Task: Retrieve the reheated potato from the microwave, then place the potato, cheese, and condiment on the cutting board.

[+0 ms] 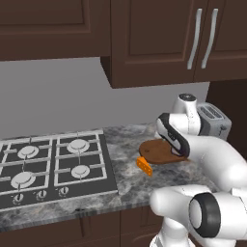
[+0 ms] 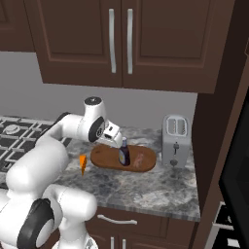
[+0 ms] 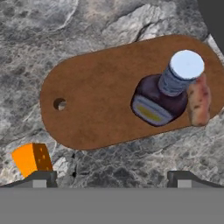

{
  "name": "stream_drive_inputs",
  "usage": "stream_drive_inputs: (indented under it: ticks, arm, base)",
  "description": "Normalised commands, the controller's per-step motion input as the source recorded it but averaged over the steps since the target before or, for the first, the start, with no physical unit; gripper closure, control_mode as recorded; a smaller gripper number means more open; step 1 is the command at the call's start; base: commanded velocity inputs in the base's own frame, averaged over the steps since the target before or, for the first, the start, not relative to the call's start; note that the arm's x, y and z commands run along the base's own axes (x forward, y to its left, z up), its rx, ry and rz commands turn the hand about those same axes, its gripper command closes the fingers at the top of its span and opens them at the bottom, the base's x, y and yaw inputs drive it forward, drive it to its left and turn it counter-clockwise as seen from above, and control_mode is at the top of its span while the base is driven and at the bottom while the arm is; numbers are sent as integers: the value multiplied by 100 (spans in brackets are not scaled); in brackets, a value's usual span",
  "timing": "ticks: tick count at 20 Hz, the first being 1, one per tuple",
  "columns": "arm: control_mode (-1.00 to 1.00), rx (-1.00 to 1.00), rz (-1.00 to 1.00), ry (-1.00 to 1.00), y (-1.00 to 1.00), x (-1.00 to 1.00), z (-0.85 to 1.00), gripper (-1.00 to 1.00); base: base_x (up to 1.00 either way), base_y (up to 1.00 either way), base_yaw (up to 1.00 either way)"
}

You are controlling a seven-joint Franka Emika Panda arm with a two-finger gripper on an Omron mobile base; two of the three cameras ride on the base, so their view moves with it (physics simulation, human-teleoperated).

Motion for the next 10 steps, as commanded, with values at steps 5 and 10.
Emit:
stream_drive_inputs:
  ticks: [5, 10]
  arm:
    - [-100, 0, 18, 9, 33, -15, 0, -100]
    - [-100, 0, 19, 7, 29, -3, 0, -100]
  base:
    - [0, 0, 0]
    - [0, 0, 0]
